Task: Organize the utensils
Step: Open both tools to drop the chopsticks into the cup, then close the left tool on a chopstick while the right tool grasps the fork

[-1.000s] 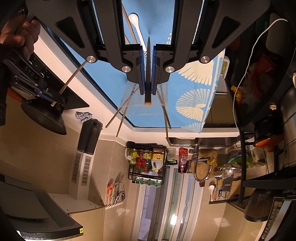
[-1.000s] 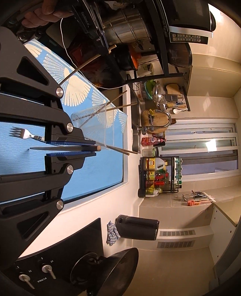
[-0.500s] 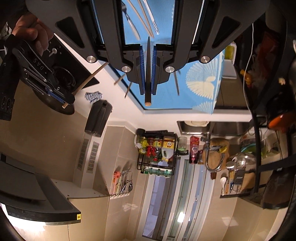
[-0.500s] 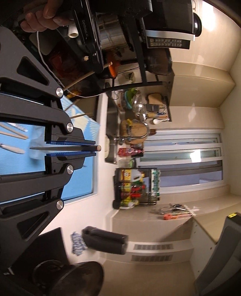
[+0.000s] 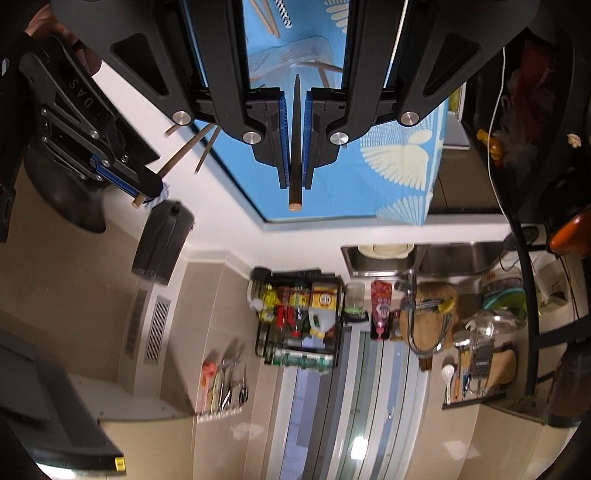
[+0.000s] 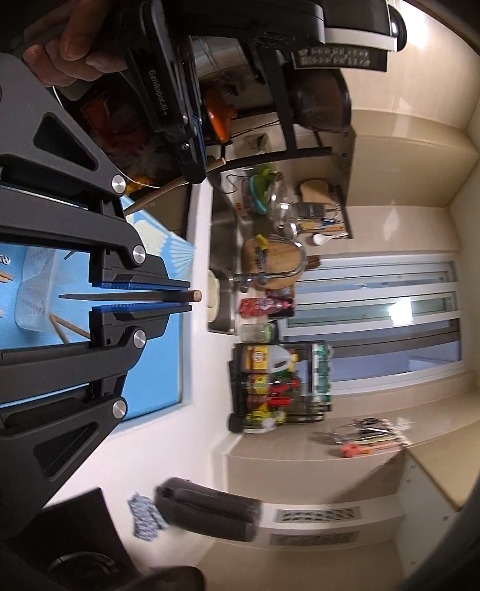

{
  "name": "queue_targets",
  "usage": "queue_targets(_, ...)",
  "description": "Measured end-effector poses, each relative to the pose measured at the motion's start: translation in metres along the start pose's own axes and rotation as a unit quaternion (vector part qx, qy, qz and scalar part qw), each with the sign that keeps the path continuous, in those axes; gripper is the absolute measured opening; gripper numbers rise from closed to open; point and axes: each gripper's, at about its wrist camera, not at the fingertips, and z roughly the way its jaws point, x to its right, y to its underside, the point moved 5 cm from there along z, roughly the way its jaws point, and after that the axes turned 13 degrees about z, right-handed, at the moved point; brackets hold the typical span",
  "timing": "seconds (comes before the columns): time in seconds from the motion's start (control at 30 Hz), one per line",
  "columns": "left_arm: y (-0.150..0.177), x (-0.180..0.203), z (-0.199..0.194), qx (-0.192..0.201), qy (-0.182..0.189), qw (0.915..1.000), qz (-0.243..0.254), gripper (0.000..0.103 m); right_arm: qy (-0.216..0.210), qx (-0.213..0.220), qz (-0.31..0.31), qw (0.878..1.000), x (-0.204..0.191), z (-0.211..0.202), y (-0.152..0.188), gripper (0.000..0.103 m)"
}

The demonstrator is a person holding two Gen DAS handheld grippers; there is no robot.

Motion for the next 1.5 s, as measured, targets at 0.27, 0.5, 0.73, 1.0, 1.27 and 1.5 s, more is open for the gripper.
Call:
queue_targets(0.27,0.035,-0.002,0.001,-0.008,-0.002,1.0,-0.002,0.023,0.017,-0.027,0.001,0.999,0.014,-0.008,0.027,0.02)
queue_targets(0.5,0.037,-0.01,-0.047,0.024,-0.023,0.9991,-0.028,0.024,0.021,-0.001,0.006,1.0,0.023,-0.06,0.026,0.024)
queue_targets(0.73,0.077,0.006,-0.091,0.041,-0.054,0.997,-0.036,0.024,0.025,0.021,0.028,0.999,0.039,-0.119,0.057,0.024)
queue_targets(1.0,0.168,0.036,-0.099,0.01,-0.073,0.9965,-0.041,0.024,0.063,-0.011,0.049,0.997,0.063,-0.141,0.141,0.024)
queue_targets(1.27,0.268,0.075,-0.081,-0.044,-0.044,0.9958,-0.068,0.014,0.059,-0.108,0.123,0.985,0.086,-0.127,0.237,0.024)
queue_targets(1.5,0.293,0.119,-0.076,-0.07,0.005,0.9969,-0.034,0.014,0.044,-0.158,0.17,0.972,0.09,-0.113,0.267,0.026)
